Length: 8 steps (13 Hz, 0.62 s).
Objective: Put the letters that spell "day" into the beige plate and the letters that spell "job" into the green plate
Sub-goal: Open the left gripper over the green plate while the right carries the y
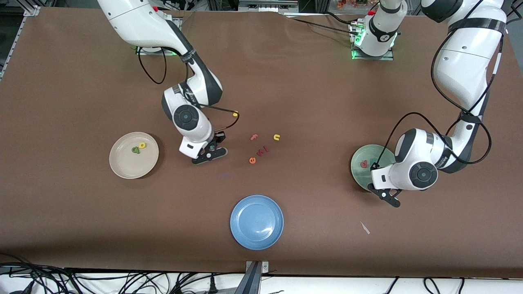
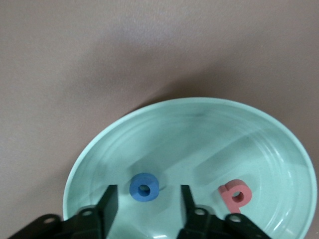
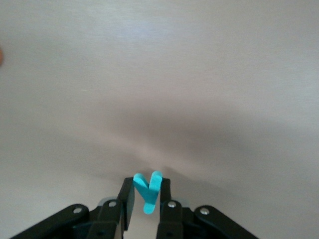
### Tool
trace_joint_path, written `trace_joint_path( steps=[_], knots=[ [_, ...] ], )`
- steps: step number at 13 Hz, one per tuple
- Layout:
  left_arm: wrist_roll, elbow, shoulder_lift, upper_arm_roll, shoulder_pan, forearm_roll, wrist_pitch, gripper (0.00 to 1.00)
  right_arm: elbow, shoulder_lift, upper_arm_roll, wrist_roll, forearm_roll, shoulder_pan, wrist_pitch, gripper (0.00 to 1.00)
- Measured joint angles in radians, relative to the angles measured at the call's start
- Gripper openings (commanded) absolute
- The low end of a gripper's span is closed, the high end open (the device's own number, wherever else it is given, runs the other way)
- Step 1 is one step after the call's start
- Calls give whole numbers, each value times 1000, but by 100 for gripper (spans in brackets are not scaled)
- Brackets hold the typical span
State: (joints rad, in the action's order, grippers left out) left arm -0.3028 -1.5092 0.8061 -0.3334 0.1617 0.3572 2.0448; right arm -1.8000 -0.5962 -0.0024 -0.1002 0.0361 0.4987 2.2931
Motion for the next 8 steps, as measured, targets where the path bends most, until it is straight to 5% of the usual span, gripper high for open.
trace_joint_path(
  steps=[8],
  knots=[
    [5, 59, -173, -157, -4, -2, -287, 100, -4, 62, -175, 334, 0, -12, -140, 10]
  ],
)
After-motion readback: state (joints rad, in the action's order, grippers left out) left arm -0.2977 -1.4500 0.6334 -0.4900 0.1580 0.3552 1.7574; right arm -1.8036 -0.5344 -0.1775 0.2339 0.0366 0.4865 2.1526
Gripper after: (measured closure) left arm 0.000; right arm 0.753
